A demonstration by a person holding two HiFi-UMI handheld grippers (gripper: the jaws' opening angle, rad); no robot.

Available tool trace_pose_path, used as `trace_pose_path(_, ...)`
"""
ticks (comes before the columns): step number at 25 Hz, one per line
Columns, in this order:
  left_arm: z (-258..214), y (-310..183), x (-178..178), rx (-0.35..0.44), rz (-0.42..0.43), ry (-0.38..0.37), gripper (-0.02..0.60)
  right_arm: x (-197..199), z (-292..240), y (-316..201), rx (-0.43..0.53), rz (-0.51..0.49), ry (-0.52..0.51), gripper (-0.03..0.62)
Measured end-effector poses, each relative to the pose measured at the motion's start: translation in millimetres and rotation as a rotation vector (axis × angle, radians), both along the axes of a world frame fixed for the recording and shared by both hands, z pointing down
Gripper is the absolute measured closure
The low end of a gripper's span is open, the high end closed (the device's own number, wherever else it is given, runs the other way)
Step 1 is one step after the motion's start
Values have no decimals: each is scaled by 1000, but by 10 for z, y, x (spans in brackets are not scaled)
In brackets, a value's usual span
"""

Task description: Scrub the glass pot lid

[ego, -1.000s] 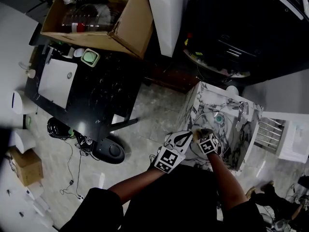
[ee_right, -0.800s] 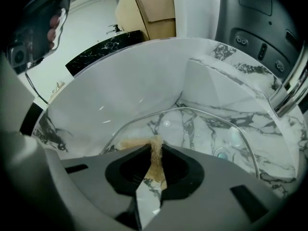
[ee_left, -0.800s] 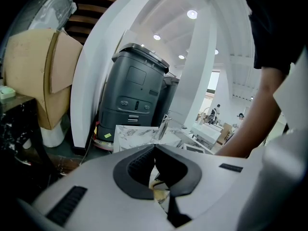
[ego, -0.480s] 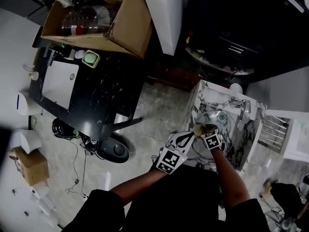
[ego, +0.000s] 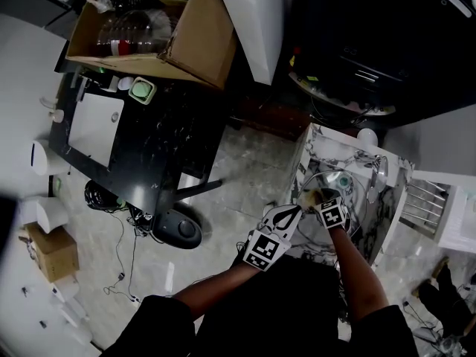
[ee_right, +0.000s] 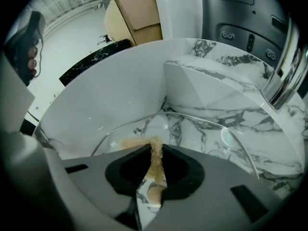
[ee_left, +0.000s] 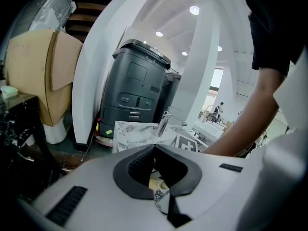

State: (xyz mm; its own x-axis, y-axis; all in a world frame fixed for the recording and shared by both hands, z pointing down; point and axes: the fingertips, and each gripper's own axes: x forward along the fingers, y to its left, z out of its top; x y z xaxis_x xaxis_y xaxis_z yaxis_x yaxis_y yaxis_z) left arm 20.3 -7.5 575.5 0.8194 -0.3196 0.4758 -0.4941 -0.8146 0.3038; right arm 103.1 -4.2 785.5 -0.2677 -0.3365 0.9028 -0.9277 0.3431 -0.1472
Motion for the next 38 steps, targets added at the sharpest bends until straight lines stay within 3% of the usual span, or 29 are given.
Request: trace_pose_path(38,-37,555,592,16,-23,-64,565,1021,23,141,66,113,3,530)
